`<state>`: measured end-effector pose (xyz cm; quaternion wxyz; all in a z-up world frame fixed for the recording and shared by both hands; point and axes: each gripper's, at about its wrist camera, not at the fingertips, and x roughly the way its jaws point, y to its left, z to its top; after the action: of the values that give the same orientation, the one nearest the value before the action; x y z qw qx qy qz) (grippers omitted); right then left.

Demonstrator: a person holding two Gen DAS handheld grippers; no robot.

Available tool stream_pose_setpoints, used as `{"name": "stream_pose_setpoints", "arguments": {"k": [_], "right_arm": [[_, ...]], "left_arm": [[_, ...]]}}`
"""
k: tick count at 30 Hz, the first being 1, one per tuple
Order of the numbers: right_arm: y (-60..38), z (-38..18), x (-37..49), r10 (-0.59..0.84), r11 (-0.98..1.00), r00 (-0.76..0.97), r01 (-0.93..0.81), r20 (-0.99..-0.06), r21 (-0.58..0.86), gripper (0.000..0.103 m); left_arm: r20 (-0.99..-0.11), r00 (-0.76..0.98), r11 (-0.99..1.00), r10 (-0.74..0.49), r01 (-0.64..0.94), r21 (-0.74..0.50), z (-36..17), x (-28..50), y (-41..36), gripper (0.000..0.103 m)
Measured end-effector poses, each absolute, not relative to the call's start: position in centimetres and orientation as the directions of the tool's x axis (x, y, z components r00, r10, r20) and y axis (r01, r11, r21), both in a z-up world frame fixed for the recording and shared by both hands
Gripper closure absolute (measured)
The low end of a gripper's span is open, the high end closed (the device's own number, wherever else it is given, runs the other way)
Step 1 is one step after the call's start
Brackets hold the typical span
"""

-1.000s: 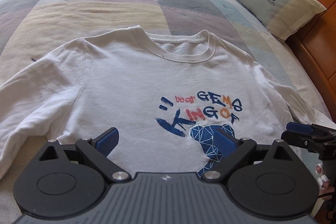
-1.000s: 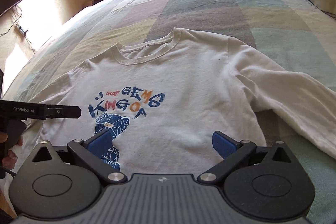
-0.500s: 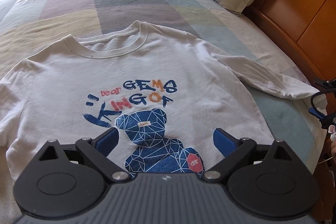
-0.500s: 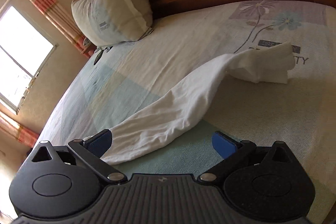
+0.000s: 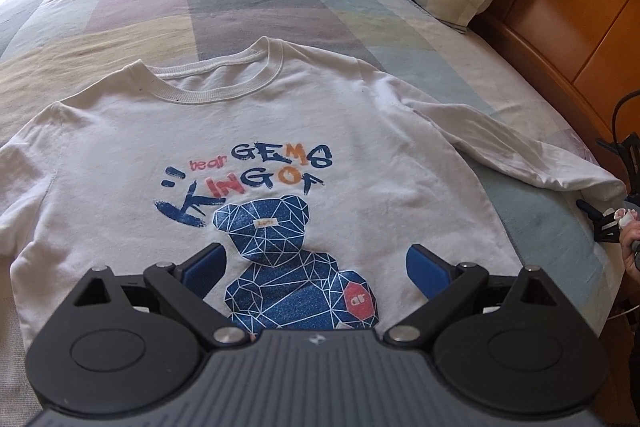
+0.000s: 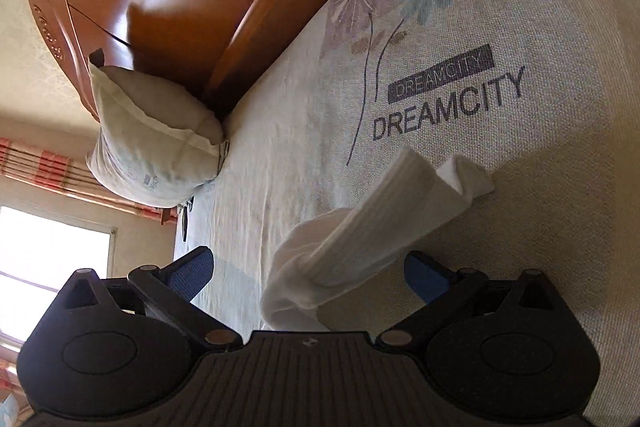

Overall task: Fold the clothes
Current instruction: 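Grasp the white sleeve cuff with the right tool and lift it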

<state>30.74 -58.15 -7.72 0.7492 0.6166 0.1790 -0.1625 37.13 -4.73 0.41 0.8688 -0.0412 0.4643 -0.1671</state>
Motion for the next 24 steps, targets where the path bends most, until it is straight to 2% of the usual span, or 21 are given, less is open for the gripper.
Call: {"name": "stream_pose_setpoints", "arguments": {"k": [7, 9, 11, 12, 14, 19, 21, 23, 24], "right_arm": [[-59.6, -8.5, 29.5, -0.063, 0.125, 0.93, 0.369, -0.363, 0.921, 0.002], [-59.7, -8.8, 28.9, -0.077, 0.115, 0.926, 0.376, -0.37, 0.919, 0.011], [-59.8, -9.4, 28.2, -0.1, 0.092, 0.923, 0.381, -0.372, 0.92, 0.031], [-60.0, -9.7, 27.8, -0.108, 0.078, 0.922, 0.381, -0.372, 0.921, 0.036], [-60.4, -10.3, 27.3, -0.102, 0.049, 0.923, 0.378, -0.372, 0.925, 0.052], [-60.1, -10.3, 26.5, -0.086, 0.06, 0.921, 0.386, -0.381, 0.92, 0.058], [-59.9, -10.1, 26.7, -0.077, 0.103, 0.904, 0.426, -0.42, 0.899, 0.067], [-60.0, -10.1, 26.8, -0.071, 0.128, 0.885, 0.466, -0.46, 0.876, 0.089], [-60.1, -10.0, 26.9, -0.069, 0.142, 0.884, 0.468, -0.463, 0.872, 0.089]], "left_arm": [[-0.795, 0.512, 0.943, -0.325, 0.244, -0.227, 0.2, 36.8, -4.6, 0.007], [-0.794, 0.513, 0.942, -0.327, 0.243, -0.232, 0.2, 36.7, -4.5, 0.007], [-0.793, 0.512, 0.941, -0.33, 0.242, -0.235, 0.1, 36.7, -4.4, 0.007], [-0.794, 0.511, 0.941, -0.33, 0.243, -0.235, 0.1, 36.7, -4.4, 0.007], [-0.795, 0.509, 0.941, -0.33, 0.244, -0.235, 0.0, 36.7, -4.3, 0.007], [-0.796, 0.499, 0.937, -0.342, 0.246, -0.249, -0.3, 36.7, -4.3, 0.007], [-0.798, 0.493, 0.935, -0.346, 0.25, -0.251, -0.4, 36.7, -4.4, 0.007], [-0.799, 0.489, 0.933, -0.35, 0.258, -0.251, -0.4, 36.6, -4.6, 0.007], [-0.799, 0.489, 0.932, -0.35, 0.262, -0.249, -0.4, 36.5, -4.6, 0.007]]}}
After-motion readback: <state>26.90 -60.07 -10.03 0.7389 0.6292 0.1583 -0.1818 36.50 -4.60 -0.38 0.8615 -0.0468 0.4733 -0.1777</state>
